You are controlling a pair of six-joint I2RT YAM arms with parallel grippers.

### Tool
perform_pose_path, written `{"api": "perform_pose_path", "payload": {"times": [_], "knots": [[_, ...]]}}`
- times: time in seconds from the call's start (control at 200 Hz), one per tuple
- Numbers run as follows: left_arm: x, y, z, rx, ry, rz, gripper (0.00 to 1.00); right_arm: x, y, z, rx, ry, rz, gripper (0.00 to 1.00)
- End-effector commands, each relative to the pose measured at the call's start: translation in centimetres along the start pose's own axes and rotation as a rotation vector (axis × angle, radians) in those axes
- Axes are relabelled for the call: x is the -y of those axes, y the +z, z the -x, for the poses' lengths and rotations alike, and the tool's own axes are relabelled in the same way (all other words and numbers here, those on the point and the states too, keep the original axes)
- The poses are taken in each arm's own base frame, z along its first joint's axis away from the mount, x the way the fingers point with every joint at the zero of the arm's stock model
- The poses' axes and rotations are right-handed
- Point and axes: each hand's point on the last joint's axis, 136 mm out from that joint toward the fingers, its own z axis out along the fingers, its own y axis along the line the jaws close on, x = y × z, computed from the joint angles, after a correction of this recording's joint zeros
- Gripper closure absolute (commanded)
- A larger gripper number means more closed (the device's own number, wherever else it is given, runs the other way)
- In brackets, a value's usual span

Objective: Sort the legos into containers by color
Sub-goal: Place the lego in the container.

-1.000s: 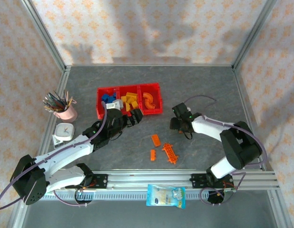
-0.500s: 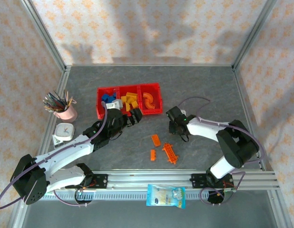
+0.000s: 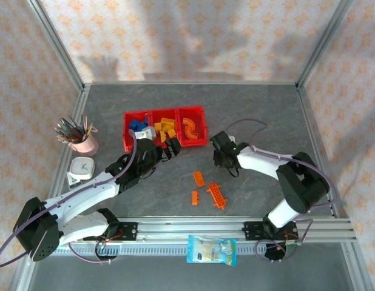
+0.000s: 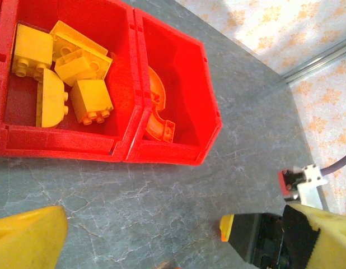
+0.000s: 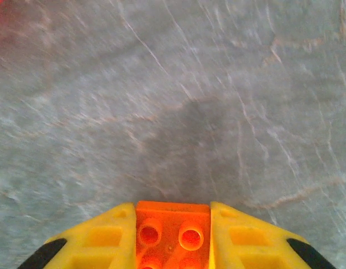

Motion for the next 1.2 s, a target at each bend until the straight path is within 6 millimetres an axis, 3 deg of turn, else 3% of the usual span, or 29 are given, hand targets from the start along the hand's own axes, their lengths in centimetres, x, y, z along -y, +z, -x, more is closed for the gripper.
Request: {"api": "perform_pose_path", "payload": {"times": [0.0, 0.275, 0.641, 0.816, 0.916, 1.196], "knots": [[0.8, -0.8, 1.1, 0.035, 0.012, -0.009, 0.01, -1.4, -2.7, 3.5, 0.086, -0.007, 0.034, 0.74], [0.4, -1.2, 1.8, 0.051, 0.032, 0.022, 0.01, -6.2, -5.3, 9.9, 0.197, -0.036, 0.124, 0.75], [-2.4, -2.5, 1.6, 0.071, 0.023, 0.102, 0.01, -11.1, -3.4, 17.4, 0.279, -0.084, 0.094, 0.73], [-3.1, -2.8, 1.7, 0.079, 0.015, 0.111, 0.01, -13.1, -0.5, 18.6, 0.255, -0.109, 0.096, 0.72], [-3.3, -2.9, 1.7, 0.079, 0.017, 0.118, 0.01, -13.6, 0.3, 19.2, 0.254, -0.113, 0.090, 0.67], [-2.5, -2.6, 1.8, 0.068, 0.017, 0.087, 0.01, -13.5, -1.2, 19.8, 0.279, -0.123, 0.090, 0.53]]}}
